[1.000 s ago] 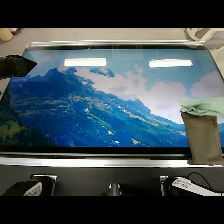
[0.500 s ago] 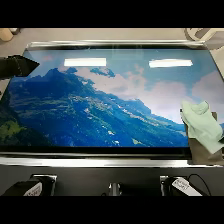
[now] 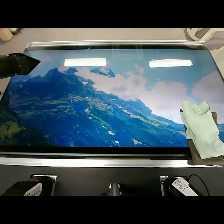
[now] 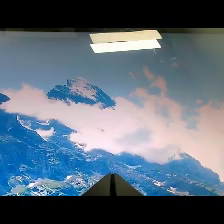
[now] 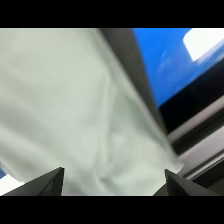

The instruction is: Fold the shirts.

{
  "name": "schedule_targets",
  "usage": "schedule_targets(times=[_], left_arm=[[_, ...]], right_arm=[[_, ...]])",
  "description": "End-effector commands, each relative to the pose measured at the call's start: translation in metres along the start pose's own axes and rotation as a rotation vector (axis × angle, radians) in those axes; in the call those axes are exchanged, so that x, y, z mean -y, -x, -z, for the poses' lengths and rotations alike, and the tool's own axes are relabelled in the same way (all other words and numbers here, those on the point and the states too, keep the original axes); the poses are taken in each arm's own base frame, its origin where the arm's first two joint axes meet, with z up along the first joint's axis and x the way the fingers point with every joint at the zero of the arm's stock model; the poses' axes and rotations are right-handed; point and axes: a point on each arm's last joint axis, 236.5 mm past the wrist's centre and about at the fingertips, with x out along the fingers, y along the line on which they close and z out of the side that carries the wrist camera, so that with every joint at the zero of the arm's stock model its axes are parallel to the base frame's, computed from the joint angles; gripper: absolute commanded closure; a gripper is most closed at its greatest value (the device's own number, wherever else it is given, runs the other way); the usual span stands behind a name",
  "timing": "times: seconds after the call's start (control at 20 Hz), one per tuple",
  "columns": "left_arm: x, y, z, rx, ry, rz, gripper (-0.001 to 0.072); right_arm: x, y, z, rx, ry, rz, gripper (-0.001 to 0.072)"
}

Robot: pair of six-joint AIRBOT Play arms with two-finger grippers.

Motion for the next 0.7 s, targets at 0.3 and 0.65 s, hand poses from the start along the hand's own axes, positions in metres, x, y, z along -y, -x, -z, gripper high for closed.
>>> schedule_targets(times=[0.3,0.65], left_arm=[[-0.076,-0.031,0.035,-0.262,-0.224,-0.497,0.0678],[-0.078,-0.056,0.191,-0.771,0.022,-0.458,-0.0013]], right_arm=[[-0.175,0.199,-0.164,0.724,0.66,0.017,0.0049],[-0.283,0.047,0.003,-0.169,0.944,-0.306,0.008]])
